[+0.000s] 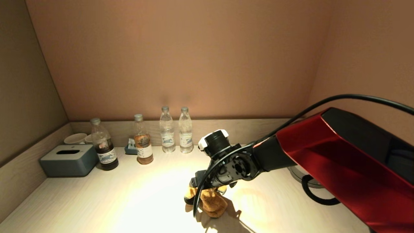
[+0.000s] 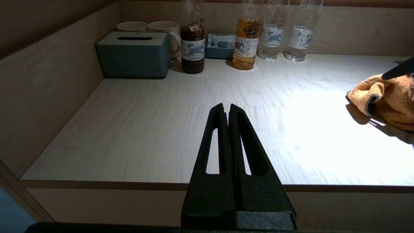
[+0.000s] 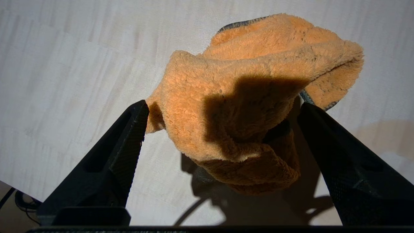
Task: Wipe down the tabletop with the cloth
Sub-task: Pick up the tablecloth
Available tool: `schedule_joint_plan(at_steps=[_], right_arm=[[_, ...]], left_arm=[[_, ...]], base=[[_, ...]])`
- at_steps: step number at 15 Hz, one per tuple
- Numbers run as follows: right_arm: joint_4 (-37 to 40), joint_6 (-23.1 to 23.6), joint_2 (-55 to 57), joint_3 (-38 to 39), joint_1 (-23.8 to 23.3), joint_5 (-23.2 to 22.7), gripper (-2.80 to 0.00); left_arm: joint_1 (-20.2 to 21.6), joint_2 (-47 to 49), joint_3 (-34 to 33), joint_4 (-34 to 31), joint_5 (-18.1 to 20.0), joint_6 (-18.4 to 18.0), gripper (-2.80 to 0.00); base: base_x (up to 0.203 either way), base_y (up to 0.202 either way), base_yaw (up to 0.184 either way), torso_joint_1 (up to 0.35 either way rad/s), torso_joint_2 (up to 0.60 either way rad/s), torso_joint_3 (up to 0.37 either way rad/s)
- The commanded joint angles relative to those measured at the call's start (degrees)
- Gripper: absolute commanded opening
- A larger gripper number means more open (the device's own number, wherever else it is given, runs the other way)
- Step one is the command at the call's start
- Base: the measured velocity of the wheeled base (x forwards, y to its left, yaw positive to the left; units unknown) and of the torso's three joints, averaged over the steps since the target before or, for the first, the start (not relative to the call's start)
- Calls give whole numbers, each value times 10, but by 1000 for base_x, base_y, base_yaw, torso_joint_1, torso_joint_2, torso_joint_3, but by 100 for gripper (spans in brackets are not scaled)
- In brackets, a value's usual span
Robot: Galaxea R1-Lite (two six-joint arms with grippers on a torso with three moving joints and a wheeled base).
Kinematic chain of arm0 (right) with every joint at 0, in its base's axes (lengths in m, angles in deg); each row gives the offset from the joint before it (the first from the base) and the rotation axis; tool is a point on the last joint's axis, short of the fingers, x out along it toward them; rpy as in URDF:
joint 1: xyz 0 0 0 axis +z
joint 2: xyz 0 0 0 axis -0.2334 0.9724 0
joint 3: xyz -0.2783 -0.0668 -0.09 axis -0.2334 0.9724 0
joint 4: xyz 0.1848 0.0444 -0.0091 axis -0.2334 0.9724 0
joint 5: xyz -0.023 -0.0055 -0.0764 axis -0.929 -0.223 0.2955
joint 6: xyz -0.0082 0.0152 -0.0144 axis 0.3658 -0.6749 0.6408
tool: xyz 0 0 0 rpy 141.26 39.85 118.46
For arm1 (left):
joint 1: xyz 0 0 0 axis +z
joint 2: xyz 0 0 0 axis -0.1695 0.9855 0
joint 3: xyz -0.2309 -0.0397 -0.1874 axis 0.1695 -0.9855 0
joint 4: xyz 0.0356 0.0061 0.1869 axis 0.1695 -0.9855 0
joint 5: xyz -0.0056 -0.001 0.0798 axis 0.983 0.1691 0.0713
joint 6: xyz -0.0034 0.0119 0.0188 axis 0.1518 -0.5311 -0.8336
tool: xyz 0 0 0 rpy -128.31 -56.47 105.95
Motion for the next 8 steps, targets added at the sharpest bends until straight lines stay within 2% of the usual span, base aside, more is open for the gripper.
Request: schedule_joint_plan(at_steps=[1,8], right_arm=[[0,-2,13,-8,-1,0,0],[-1,-2,46,-30,-13,-2,0]], left_arm=[[0,1,0,0,0,0,-280],[0,1,0,0,0,0,-280]], base=[[0,0,0,0,0,0],[0,0,0,0,0,0]])
